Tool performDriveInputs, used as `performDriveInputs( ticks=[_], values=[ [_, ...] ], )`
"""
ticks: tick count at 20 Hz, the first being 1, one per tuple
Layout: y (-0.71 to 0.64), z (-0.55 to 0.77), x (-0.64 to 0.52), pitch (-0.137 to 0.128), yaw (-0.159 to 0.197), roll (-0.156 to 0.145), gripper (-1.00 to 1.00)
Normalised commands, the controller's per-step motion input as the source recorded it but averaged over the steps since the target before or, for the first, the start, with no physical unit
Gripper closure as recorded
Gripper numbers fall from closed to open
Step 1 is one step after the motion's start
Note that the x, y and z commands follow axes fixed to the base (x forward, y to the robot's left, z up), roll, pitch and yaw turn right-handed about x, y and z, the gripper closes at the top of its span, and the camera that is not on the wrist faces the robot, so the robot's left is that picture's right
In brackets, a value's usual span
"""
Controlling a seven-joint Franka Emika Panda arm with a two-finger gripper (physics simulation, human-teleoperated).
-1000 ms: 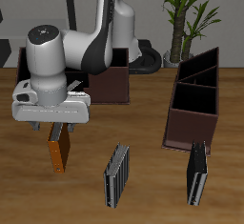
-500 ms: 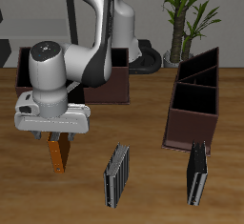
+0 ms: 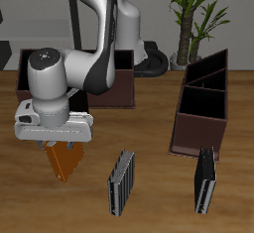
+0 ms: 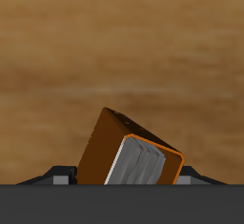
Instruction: Place the orange book into the left desk caddy's right compartment
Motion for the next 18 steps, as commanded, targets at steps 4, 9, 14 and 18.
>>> performDriveInputs(
  ticks=[4, 9, 14, 18],
  values=[
    [-0.06, 0.03, -0.04, 0.008, -0.012, -0.006, 1.00],
    [0.08, 0.21, -0.09, -0.010, -0.005, 0.002, 1.00],
    [0.26, 0.52, -0.22, -0.039, -0.037, 0.001, 1.00],
    [0.39, 0.64, -0.28, -0.050, 0.005, 0.001, 1.00]
  ],
)
